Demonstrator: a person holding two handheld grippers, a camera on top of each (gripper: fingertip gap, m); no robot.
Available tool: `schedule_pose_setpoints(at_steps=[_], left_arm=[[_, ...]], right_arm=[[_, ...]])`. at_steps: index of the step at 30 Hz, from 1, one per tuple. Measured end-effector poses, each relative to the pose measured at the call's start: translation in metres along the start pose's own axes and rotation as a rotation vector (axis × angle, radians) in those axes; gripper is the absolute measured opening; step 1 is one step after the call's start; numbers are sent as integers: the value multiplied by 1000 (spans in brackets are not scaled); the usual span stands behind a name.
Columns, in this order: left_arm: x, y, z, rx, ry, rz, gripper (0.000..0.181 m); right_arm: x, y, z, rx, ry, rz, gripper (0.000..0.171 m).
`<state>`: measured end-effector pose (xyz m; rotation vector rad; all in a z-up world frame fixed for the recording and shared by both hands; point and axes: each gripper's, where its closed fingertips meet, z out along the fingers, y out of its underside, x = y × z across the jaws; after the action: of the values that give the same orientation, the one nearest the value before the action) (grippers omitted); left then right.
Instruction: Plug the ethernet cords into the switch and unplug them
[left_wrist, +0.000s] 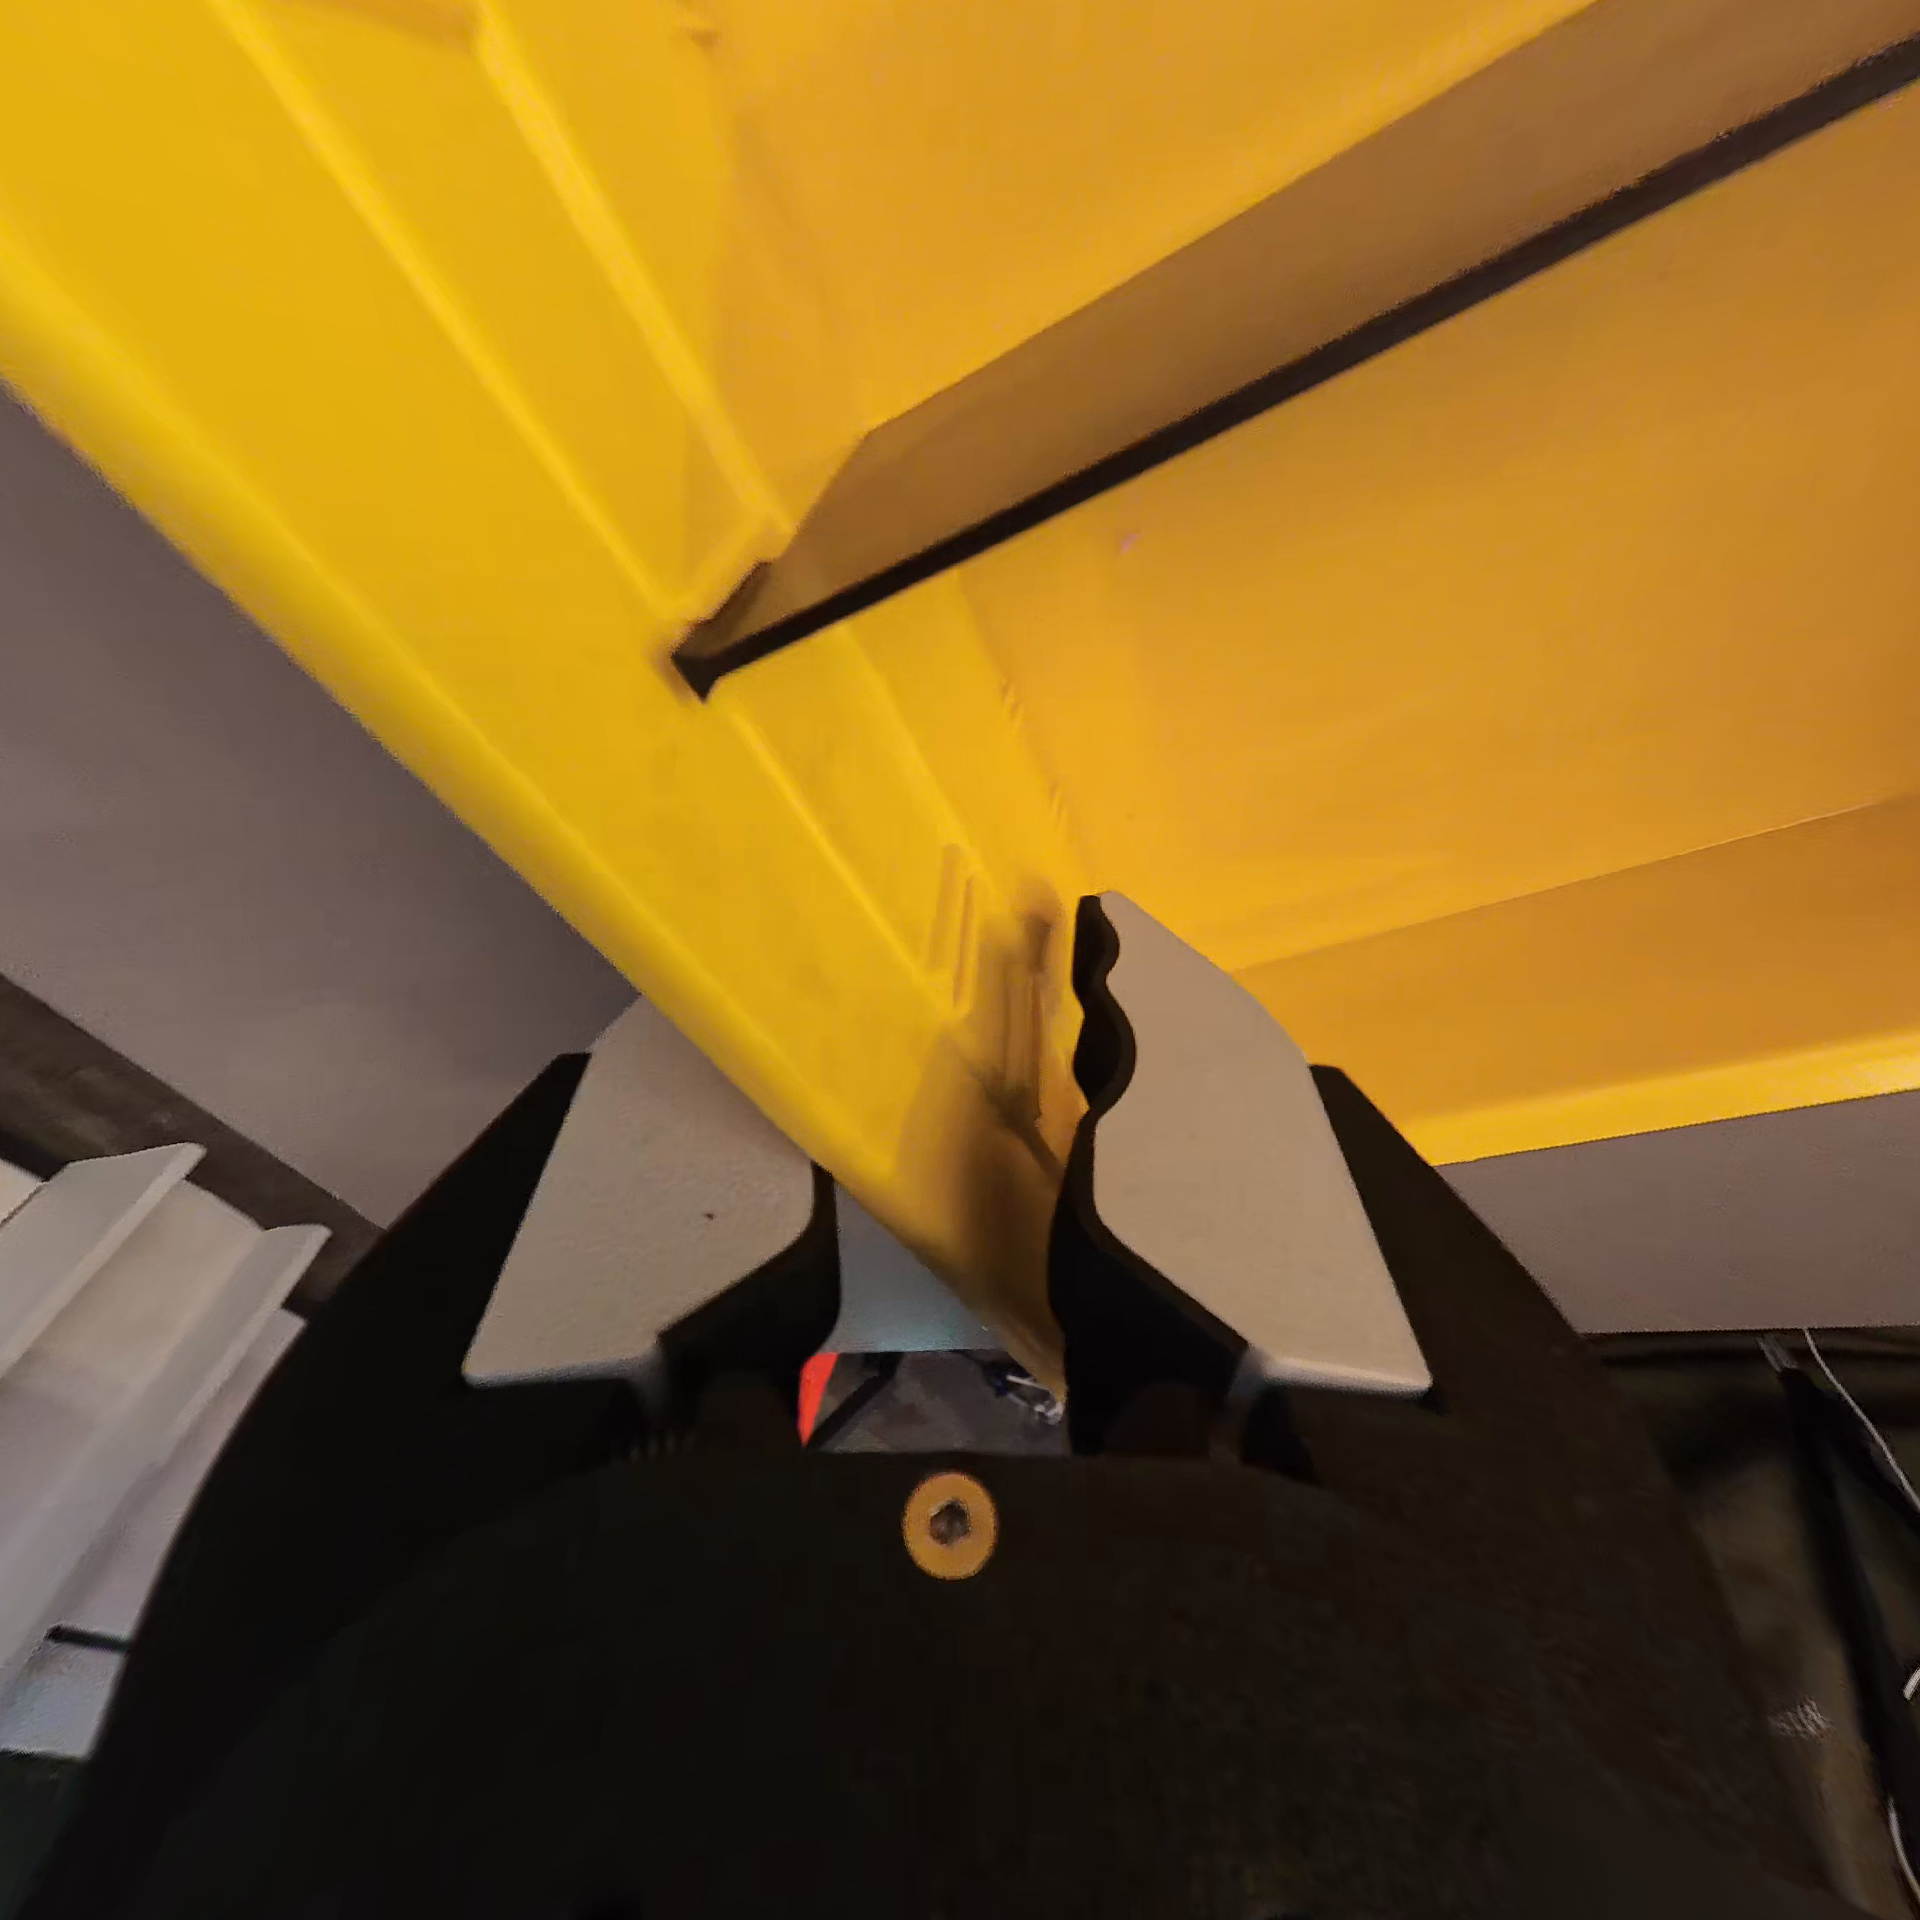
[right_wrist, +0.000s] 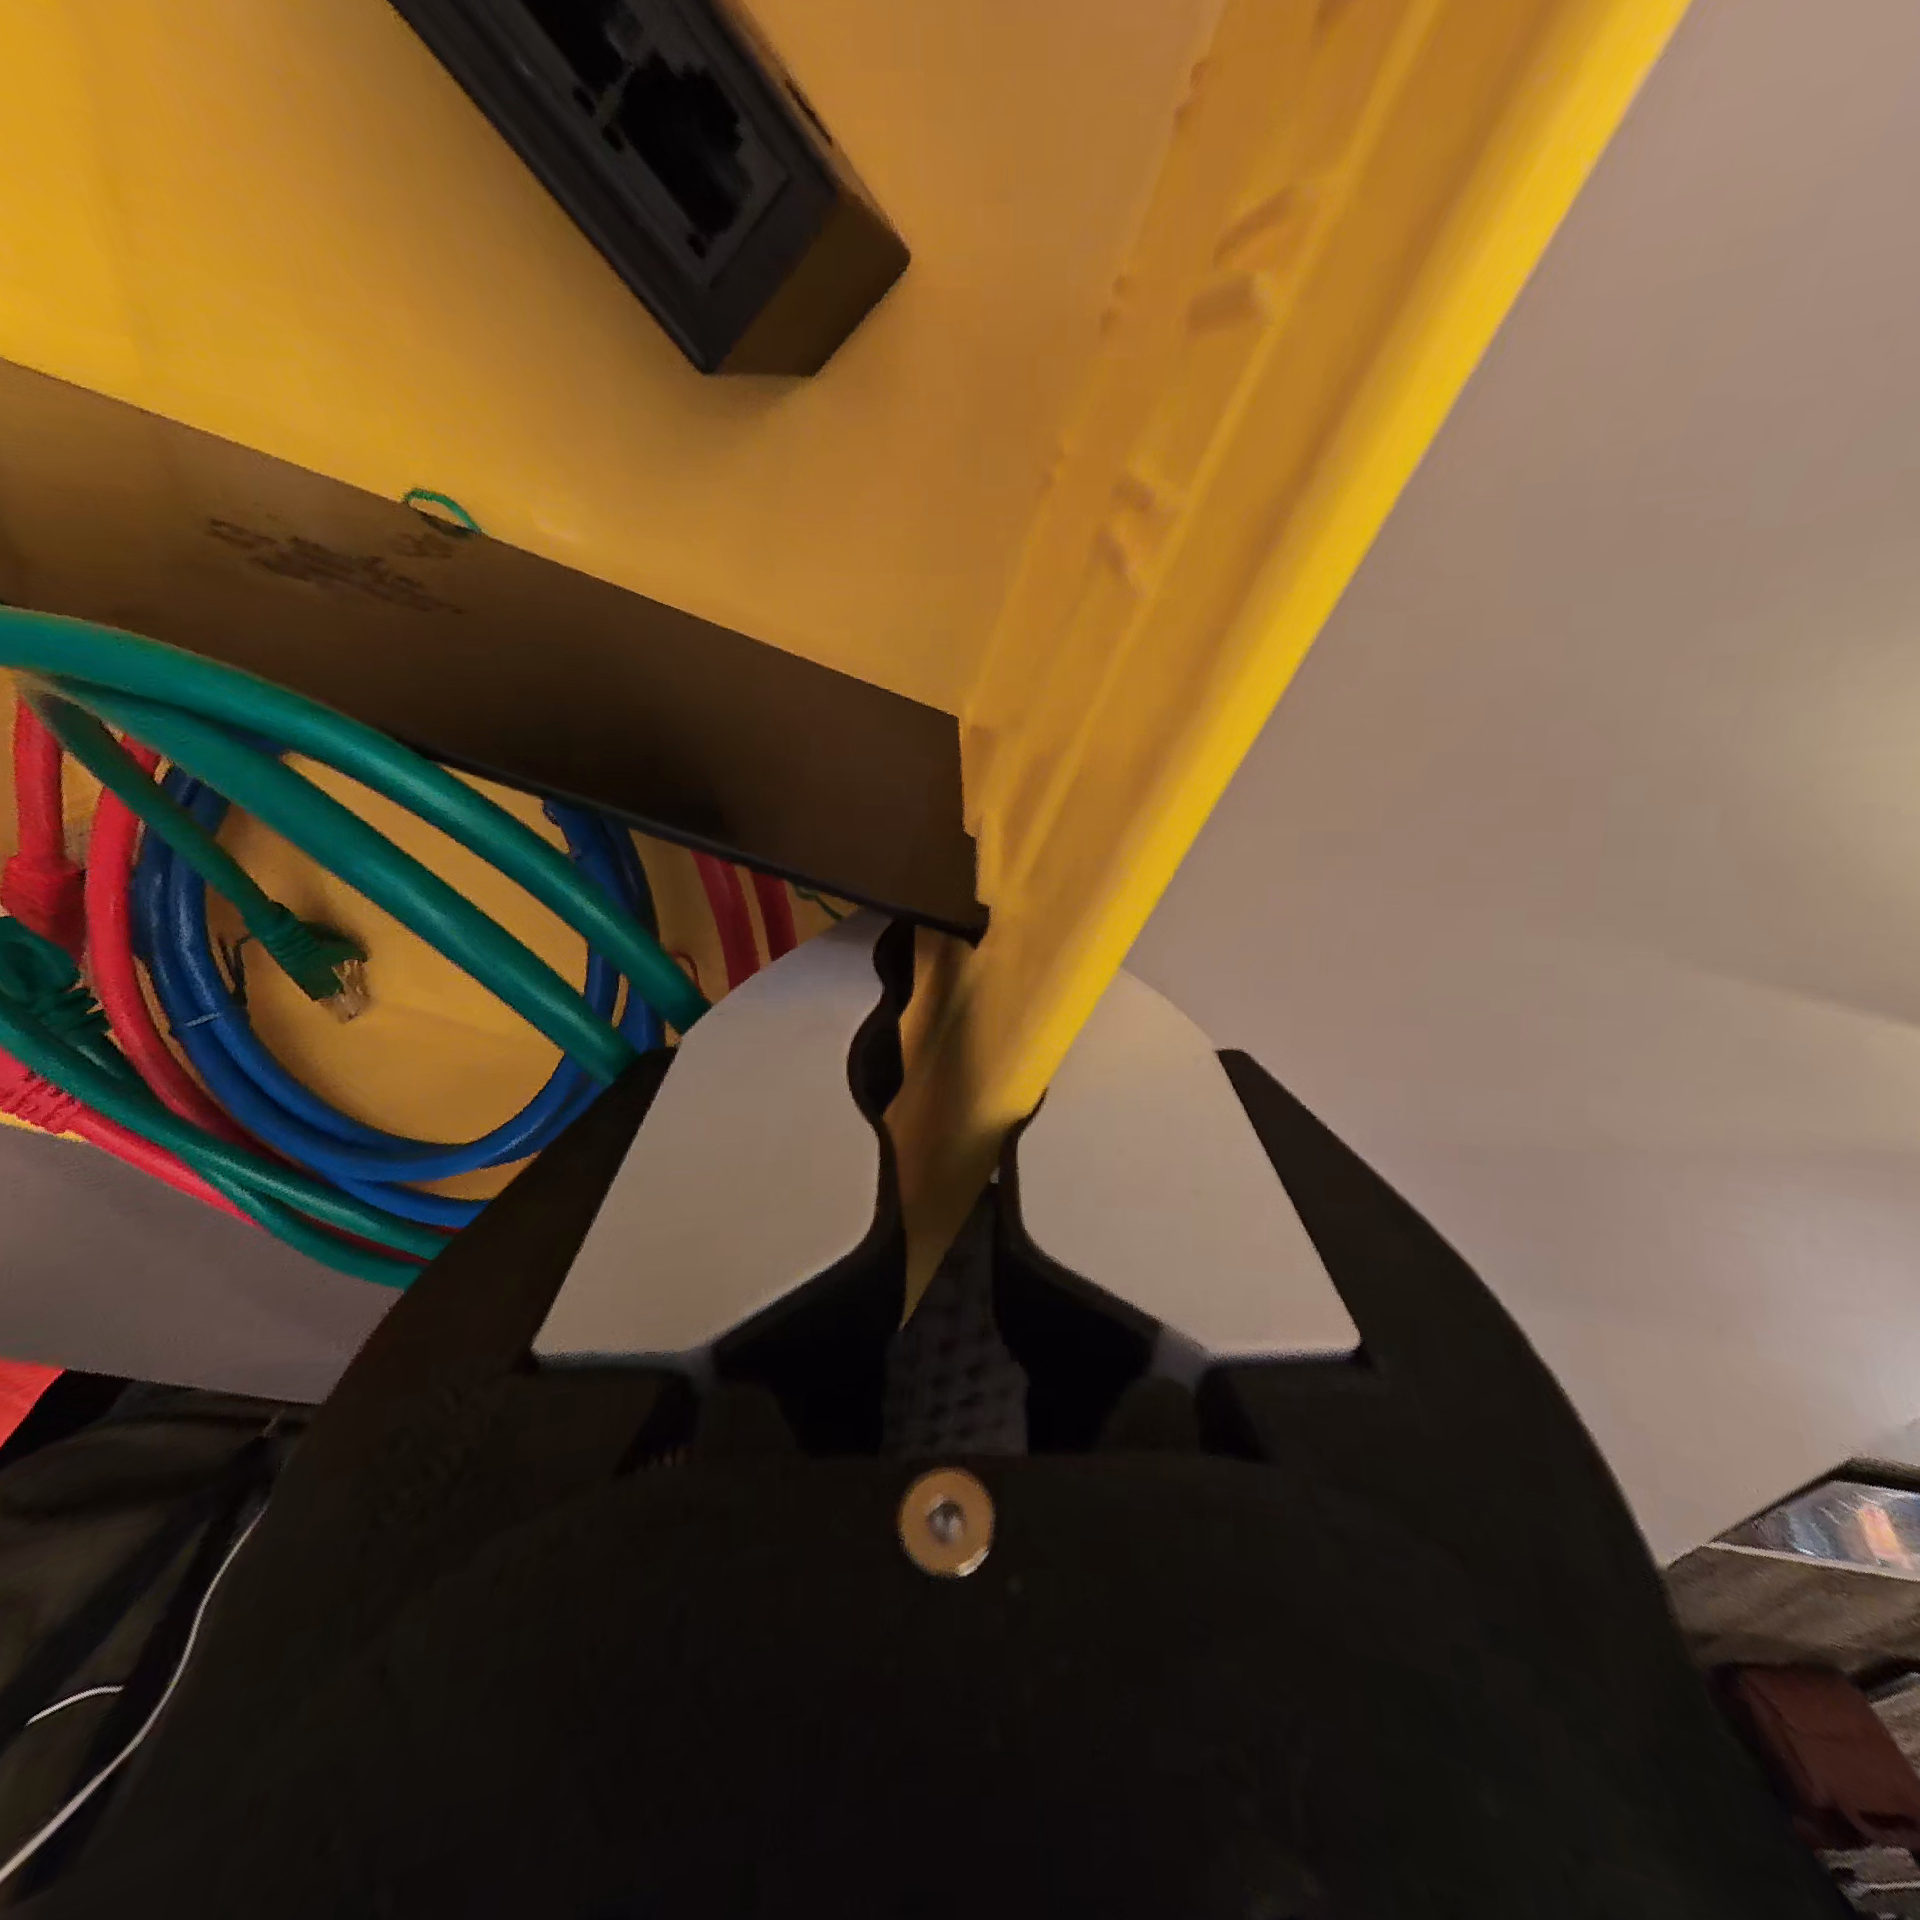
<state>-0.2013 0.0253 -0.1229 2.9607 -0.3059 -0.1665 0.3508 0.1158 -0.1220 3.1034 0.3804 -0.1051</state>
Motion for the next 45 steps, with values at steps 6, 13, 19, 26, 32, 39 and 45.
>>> schedule_pose_setpoints(at_steps=[6,13,19,26,32,39,45], left_arm=[[26,-3,-3,-28,-87,78,58],[44,-9,-6,-19,-138,154,62],[46,-12,-6,-11,-138,168,61],[52,-12,-20,62,-77,219,57],[46,-4,-62,260,-72,251,54],[44,-9,-118,589,-55,280,47],[56,-3,-132,670,13,351,46]], right_arm=[[-25,-10,3,8,87,-88,21],[-45,-22,5,42,130,-191,26],[-44,-30,5,71,131,-238,26],[-40,-25,-20,166,164,-262,39],[-67,-18,-110,592,258,-194,39],[-299,-7,-105,711,-344,-611,36],[-296,-42,-50,438,-148,-472,36]])
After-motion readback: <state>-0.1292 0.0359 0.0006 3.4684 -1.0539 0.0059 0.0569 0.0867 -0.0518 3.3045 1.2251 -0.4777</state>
